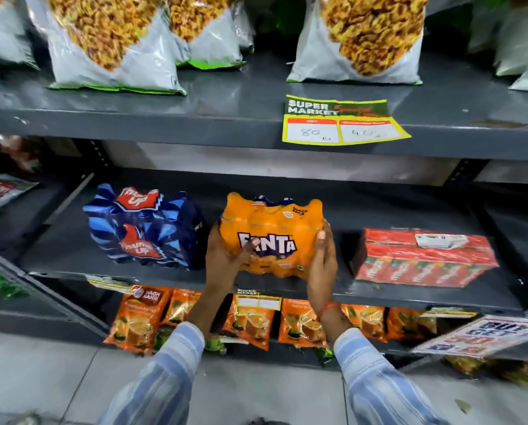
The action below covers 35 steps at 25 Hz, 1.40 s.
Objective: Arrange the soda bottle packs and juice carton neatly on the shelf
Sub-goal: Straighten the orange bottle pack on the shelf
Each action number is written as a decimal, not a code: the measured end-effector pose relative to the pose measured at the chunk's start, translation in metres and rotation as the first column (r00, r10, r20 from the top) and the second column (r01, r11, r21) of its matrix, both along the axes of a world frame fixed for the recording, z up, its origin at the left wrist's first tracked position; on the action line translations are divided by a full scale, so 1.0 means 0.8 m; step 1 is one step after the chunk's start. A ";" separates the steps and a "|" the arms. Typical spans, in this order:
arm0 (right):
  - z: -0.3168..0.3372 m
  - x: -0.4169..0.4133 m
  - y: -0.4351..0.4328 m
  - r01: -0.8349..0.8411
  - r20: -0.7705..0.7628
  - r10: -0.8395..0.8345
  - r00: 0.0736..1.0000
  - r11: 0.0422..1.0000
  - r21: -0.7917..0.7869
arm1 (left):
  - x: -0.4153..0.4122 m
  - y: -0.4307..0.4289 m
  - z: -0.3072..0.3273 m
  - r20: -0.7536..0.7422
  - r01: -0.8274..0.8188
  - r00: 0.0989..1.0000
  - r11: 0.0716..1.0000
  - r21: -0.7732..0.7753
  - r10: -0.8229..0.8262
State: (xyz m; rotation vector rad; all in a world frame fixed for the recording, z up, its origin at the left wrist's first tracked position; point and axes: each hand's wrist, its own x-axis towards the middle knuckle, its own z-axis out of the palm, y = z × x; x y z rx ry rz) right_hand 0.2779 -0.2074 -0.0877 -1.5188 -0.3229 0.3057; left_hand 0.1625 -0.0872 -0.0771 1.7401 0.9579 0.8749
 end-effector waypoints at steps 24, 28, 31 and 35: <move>0.004 -0.214 0.227 0.020 0.069 -0.027 0.997 0.994 0.107 | -0.216 0.219 0.011 0.016 -0.120 0.993 0.993 -0.013 0.120; -0.004 -0.222 0.238 0.041 -0.028 -0.038 0.999 0.991 0.126 | -0.228 0.238 0.010 -0.011 -0.054 0.998 0.998 -0.028 0.054; -0.007 -0.227 0.242 0.058 -0.037 -0.054 0.998 0.991 0.119 | -0.232 0.241 0.008 -0.002 -0.045 0.999 0.999 -0.018 0.045; -0.002 -0.230 0.247 0.044 -0.035 -0.041 0.999 0.993 0.108 | -0.236 0.248 0.000 0.025 -0.048 0.998 0.999 -0.022 0.049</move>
